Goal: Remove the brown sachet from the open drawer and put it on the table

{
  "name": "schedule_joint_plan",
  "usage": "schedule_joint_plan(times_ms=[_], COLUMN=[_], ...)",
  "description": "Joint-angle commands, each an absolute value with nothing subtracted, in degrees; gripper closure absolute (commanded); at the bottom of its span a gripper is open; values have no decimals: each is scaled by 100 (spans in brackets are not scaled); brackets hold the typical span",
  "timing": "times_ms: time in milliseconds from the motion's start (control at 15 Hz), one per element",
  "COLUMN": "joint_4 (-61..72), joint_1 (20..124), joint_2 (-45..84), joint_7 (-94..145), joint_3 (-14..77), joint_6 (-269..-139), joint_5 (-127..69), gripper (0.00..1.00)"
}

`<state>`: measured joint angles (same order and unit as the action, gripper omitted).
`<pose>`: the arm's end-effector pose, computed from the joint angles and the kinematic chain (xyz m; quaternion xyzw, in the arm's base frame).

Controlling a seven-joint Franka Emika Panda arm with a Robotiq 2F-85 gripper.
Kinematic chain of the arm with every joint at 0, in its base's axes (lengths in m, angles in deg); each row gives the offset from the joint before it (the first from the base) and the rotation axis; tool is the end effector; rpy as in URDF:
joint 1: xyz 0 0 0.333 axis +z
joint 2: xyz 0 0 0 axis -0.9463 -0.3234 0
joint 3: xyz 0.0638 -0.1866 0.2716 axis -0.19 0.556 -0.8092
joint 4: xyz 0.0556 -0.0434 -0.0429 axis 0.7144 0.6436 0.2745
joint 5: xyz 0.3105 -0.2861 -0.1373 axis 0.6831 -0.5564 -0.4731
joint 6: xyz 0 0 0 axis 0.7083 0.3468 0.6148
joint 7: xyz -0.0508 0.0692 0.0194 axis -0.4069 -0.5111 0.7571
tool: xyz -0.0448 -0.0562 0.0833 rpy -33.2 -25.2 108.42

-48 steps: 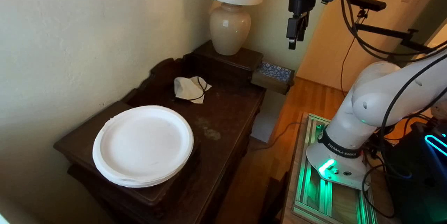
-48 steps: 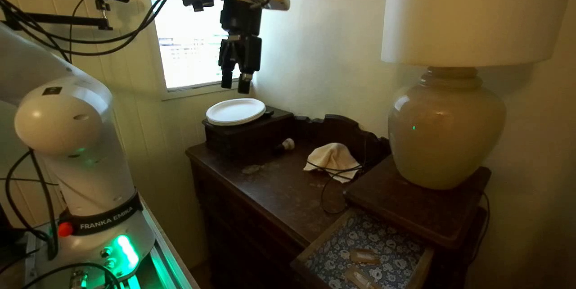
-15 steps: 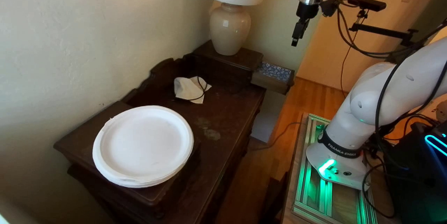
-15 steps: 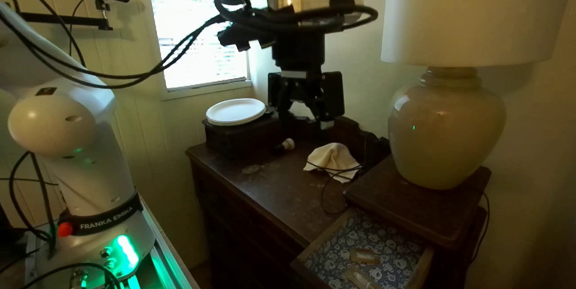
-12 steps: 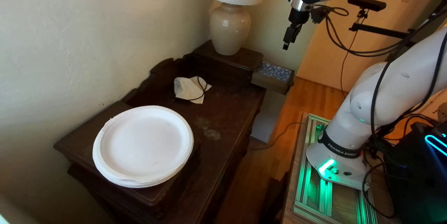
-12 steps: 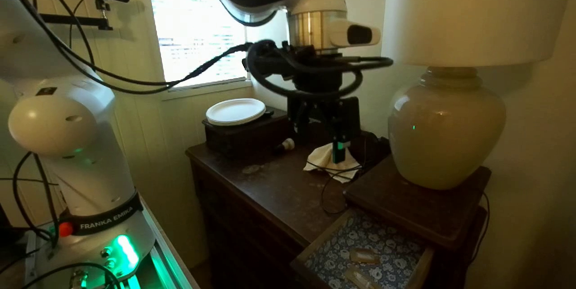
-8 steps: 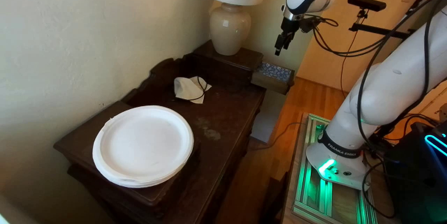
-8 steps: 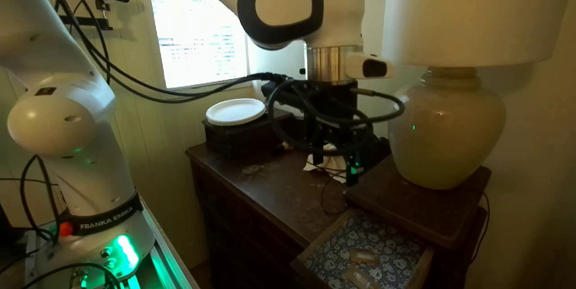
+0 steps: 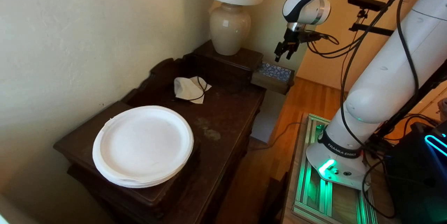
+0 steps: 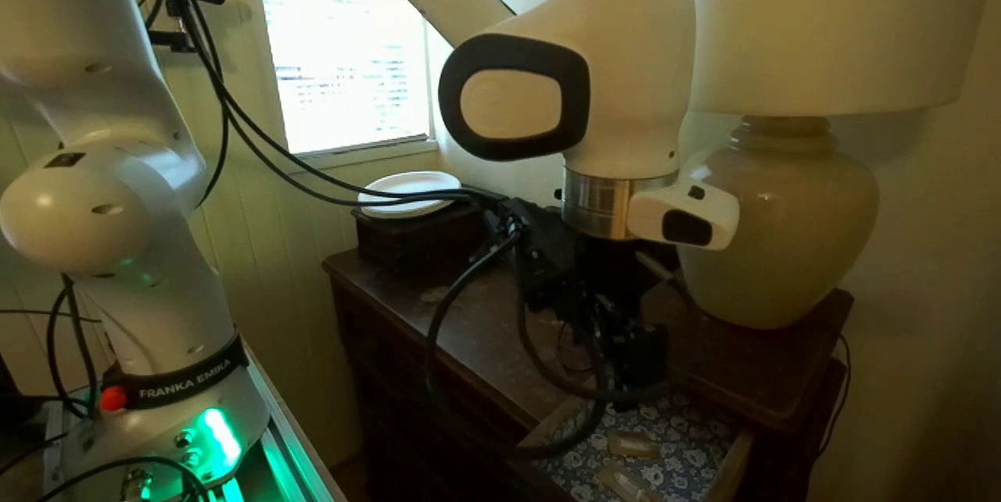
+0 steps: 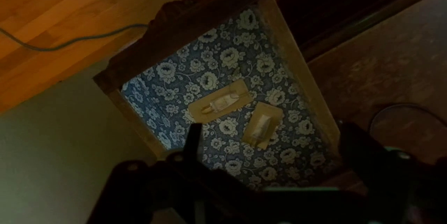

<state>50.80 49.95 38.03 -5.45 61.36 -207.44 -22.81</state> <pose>0.3059 -0.4300 0.3087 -0.9637 0.2649 -0.0334 0.0102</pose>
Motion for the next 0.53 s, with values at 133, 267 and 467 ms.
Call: schedule_joint_plan(times_ms=[133,267,467], joint_4=[4933,4884,4858], joint_1=[4728,4714,4691], joint_2=[3465,3370,3234], joint_7=[-534,-528,-643], joint_3=[5949,5921,5871], joint_6=[-20849,-20865,-21004], joint_5=[-1877,-1843,-1690], gripper=[0,0,0])
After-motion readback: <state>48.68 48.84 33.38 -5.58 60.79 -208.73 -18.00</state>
